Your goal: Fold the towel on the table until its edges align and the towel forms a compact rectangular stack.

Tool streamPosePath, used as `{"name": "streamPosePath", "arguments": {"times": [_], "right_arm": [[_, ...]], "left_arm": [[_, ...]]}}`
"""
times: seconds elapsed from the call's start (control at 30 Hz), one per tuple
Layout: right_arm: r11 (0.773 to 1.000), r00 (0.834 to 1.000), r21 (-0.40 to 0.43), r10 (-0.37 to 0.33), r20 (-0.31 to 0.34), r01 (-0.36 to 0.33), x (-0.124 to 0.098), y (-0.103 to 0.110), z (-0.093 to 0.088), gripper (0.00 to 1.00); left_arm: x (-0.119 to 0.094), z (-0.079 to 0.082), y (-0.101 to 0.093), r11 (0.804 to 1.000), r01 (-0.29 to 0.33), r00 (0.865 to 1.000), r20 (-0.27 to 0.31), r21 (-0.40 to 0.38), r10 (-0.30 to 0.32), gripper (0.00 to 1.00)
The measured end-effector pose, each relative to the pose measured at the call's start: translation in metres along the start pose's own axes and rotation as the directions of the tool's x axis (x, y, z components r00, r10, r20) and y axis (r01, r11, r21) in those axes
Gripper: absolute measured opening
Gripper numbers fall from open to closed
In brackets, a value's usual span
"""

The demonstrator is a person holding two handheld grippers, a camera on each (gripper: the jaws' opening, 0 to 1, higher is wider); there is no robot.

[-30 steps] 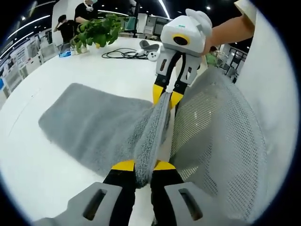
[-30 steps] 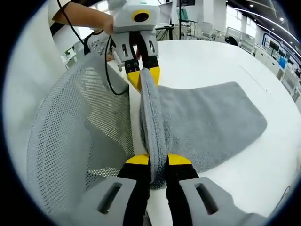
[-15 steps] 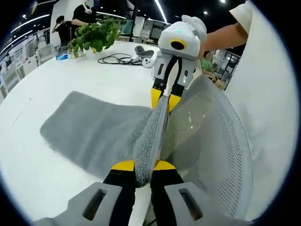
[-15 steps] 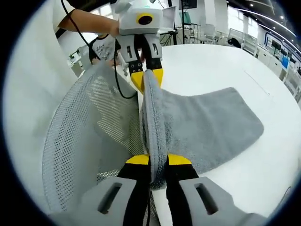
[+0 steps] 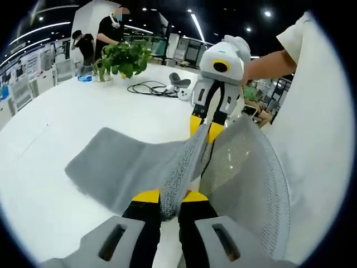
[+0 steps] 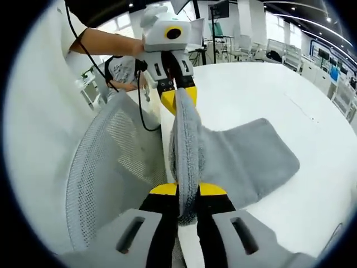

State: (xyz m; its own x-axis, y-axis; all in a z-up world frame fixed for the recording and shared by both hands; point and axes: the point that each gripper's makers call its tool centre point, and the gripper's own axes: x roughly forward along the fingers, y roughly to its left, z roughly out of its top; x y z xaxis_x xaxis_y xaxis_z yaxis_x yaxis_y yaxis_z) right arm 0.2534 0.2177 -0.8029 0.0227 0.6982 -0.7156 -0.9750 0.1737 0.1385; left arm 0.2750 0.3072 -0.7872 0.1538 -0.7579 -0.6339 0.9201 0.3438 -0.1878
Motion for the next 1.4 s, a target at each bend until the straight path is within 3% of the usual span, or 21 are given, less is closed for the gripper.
{"name": "streamPosePath", "arguments": {"times": [0.4, 0.53, 0.9, 1.07, 1.27, 1.4], "right_arm": [[0.991, 0.99, 0.006, -0.132, 0.045, 0.132, -0.008, -0.04, 0.017, 0.09], [0.981, 0.981, -0.028, -0.188, 0.045, 0.19, -0.009, -0.055, 0.022, 0.09], [0.963, 0.964, -0.041, -0.264, 0.035, 0.265, -0.006, -0.086, 0.028, 0.09], [0.967, 0.966, -0.019, -0.253, 0.042, 0.254, -0.007, -0.09, 0.032, 0.09], [0.984, 0.982, 0.026, -0.177, 0.063, 0.175, -0.009, -0.077, 0.037, 0.09], [0.993, 0.991, 0.062, -0.11, 0.074, 0.105, -0.009, -0.064, 0.036, 0.09]], "left_arm": [[0.002, 0.021, 0.038, 0.994, -0.097, 0.991, 0.084, -0.054, 0.101, 0.1], [0.003, 0.024, 0.049, 0.989, -0.126, 0.987, 0.092, -0.076, 0.132, 0.1], [0.01, 0.029, 0.077, 0.975, -0.191, 0.974, 0.097, -0.117, 0.203, 0.1], [0.008, 0.033, 0.085, 0.97, -0.202, 0.971, 0.104, -0.138, 0.217, 0.1], [0.004, 0.035, 0.083, 0.972, -0.196, 0.971, 0.11, -0.13, 0.211, 0.1], [-0.001, 0.033, 0.072, 0.979, -0.149, 0.98, 0.115, -0.14, 0.165, 0.1]]}}
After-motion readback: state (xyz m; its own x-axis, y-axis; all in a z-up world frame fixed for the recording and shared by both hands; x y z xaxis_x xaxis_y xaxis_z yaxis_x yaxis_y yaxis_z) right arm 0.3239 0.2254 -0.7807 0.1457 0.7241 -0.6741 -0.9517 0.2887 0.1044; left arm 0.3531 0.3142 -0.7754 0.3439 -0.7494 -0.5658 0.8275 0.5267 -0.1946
